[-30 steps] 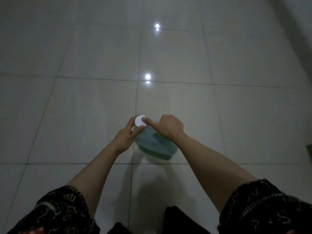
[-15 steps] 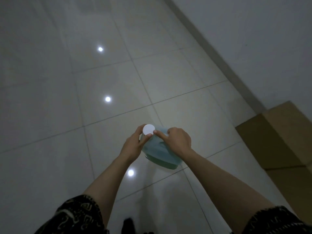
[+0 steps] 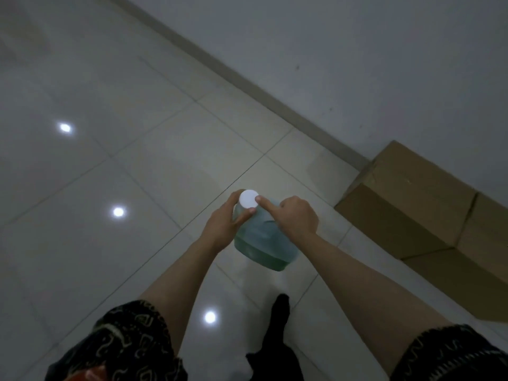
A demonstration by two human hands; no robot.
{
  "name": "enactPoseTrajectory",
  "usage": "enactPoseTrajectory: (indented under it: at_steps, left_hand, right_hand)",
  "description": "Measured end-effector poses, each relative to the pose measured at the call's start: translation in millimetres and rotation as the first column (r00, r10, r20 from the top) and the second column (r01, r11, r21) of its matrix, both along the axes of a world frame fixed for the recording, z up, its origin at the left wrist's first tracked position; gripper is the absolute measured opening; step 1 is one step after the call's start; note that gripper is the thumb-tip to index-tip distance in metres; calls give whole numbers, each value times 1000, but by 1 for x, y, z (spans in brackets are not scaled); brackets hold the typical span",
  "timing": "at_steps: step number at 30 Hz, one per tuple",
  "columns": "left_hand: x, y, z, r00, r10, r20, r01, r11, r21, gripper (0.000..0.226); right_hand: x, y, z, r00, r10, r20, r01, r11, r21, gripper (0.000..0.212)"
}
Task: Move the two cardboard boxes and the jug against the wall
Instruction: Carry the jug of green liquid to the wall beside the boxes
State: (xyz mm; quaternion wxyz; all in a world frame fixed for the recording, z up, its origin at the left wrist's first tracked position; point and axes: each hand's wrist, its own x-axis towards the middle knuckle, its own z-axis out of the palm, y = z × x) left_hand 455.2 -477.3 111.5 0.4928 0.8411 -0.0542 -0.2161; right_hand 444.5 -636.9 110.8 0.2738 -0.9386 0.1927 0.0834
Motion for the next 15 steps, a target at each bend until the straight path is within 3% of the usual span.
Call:
enactPoseTrajectory:
  at_steps: [7, 15]
  left_hand:
    - [143, -98, -23, 994, -111, -21, 111, 994, -1, 51]
    - [302, -225, -69, 930, -367, 0, 366, 929, 51, 45]
  right_hand:
    - [120, -89, -21, 987, -155, -40, 157, 986, 57, 66]
    - [237, -201, -73, 928, -373, -9, 373, 926, 62, 65]
